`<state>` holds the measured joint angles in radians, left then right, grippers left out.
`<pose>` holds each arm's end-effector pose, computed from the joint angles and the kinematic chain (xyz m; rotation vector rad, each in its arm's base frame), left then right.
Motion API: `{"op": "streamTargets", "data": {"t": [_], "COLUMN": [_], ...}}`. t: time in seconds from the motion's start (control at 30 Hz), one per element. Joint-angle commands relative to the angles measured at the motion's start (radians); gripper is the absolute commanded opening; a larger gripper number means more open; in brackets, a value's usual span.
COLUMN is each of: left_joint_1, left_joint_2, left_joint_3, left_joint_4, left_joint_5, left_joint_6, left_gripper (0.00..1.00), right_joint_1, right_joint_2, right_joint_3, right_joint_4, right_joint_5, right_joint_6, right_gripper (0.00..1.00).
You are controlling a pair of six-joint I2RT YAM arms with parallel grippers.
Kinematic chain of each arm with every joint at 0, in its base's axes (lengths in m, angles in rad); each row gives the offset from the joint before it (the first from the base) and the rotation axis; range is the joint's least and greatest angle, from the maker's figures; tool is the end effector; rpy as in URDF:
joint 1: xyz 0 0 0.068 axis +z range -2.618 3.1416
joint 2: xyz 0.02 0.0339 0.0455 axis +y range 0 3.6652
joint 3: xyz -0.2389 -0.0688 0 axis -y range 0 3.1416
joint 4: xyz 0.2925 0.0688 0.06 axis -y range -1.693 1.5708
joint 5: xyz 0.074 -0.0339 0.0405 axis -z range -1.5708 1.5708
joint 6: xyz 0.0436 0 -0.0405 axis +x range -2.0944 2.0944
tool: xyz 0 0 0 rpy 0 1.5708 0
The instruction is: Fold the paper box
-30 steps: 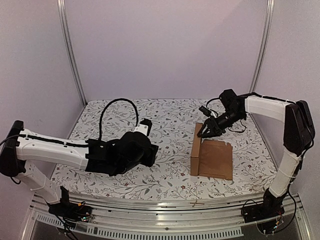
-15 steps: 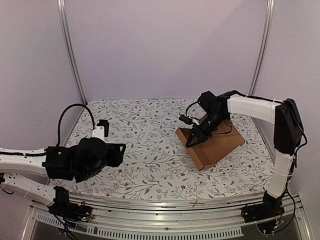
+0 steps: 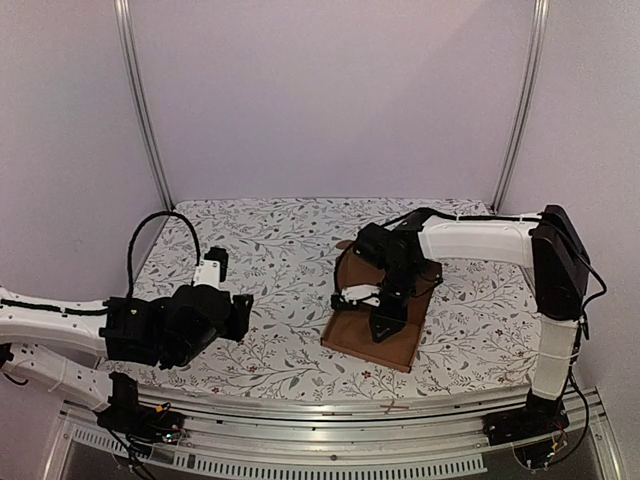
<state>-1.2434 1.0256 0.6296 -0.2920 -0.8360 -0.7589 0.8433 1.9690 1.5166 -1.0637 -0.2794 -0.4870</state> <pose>0.1171 -0.2442 0.1947 0.0716 2.0233 -0.3137 0.2625 0.3129 0.1441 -1.9263 2.4364 0.4449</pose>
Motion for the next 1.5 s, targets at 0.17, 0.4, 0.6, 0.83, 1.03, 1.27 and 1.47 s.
{"op": "streamTargets", "data": {"t": [0.17,0.4,0.6,0.83,1.03,1.27,1.47], "left_joint_1": [0.002,0.126,0.221,0.283,0.283,0.270,0.236], "left_joint_2": [0.415,0.679,0.773,0.864,0.929,0.947,0.909], "left_joint_3": [0.266,0.531,0.628,0.728,0.788,0.823,0.813], "left_joint_4": [0.166,0.172,0.164,0.143,0.134,0.119,0.073], "left_joint_5": [-0.007,0.263,0.420,0.605,0.636,0.637,0.444], "left_joint_6": [0.251,0.384,0.458,0.556,0.596,0.572,0.571], "left_gripper": [0.52,0.53,0.57,0.52,0.35,0.08,0.00], "right_joint_1": [-0.015,-0.137,-0.341,-0.410,-0.409,-0.410,-0.409], "right_joint_2": [-0.406,-0.726,-0.798,-0.816,-0.805,-0.790,-0.731], "right_joint_3": [-0.168,-0.248,-0.315,-0.403,-0.425,-0.441,-0.375], "right_joint_4": [-0.019,0.015,0.053,0.125,0.134,0.152,0.204], "right_joint_5": [0.010,-0.038,-0.066,-0.004,0.023,0.100,0.118], "right_joint_6": [-0.129,-0.030,0.059,0.217,0.209,0.228,0.270], "right_gripper": [0.42,0.46,0.56,0.64,0.64,0.64,0.64]}}
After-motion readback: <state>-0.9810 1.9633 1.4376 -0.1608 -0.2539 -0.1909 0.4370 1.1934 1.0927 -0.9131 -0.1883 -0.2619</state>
